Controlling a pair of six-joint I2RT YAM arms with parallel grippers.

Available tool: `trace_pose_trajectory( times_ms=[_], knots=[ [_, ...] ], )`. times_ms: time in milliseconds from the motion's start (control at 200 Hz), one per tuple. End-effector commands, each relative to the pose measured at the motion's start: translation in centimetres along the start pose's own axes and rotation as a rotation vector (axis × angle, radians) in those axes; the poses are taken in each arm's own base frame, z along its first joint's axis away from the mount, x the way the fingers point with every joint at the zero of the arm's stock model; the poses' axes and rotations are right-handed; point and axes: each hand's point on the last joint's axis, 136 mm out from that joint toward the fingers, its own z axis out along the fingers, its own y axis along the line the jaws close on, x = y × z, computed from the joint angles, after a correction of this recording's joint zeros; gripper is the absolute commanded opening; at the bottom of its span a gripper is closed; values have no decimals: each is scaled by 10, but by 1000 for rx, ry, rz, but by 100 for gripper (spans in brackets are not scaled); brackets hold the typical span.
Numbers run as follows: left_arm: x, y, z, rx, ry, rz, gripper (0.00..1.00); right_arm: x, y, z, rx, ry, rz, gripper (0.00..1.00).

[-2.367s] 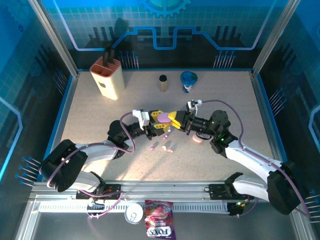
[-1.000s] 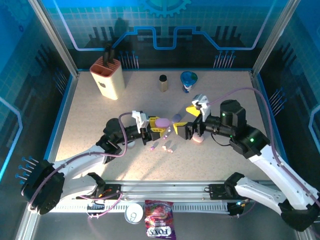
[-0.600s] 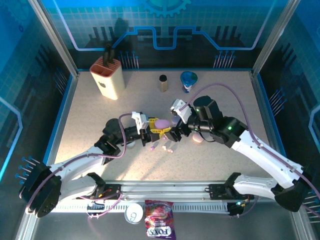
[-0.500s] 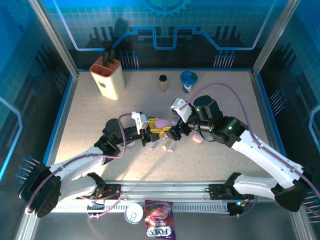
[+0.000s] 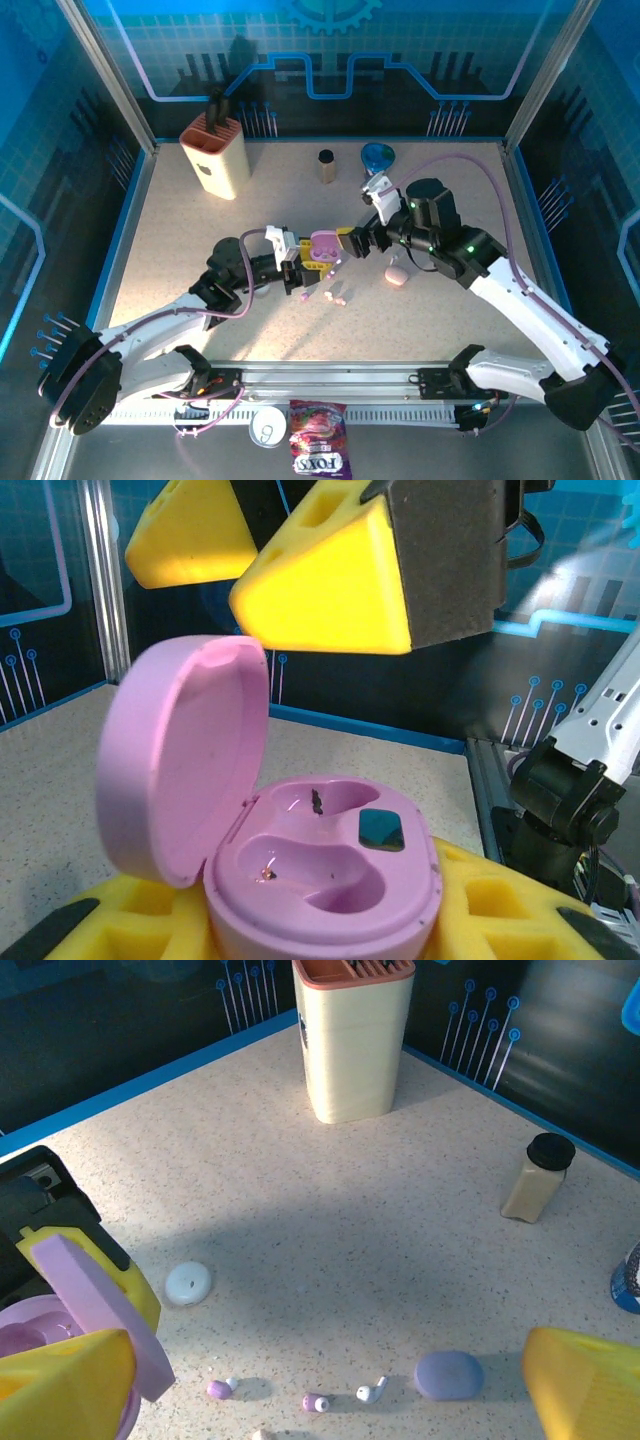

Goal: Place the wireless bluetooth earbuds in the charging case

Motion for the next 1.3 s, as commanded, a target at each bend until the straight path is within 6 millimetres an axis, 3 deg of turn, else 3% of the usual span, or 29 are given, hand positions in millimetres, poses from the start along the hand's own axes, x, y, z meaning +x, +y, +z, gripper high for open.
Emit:
trace_pose_trajectory(
  times_ms=[0,185,345,580,655,675,815,1056,1296],
  knots=[
    [-19,-4,6,28,-44,46,28,-18,7,-13,-52,-79,-2,100],
    [-18,7,9,-19,-50,21,25,-20,8,-32,-81,-168,46,100],
    [-15,19,11,-72,-59,8,26,-2,-13,-33,1,-172,155,96],
    [-27,55,17,-190,-96,39,26,50,-47,-2,70,-19,425,94],
    [-38,73,18,-234,-133,46,26,59,-53,10,74,-17,481,93],
    [-39,78,19,-242,-140,45,25,74,-52,16,73,10,506,93],
    [-59,103,12,-275,-210,21,21,103,-56,36,84,42,659,93],
    [-61,122,-1,-372,-135,19,22,154,-33,63,48,163,819,92],
    [-59,126,-16,-444,-146,38,22,181,10,101,-31,310,706,88]
  ],
)
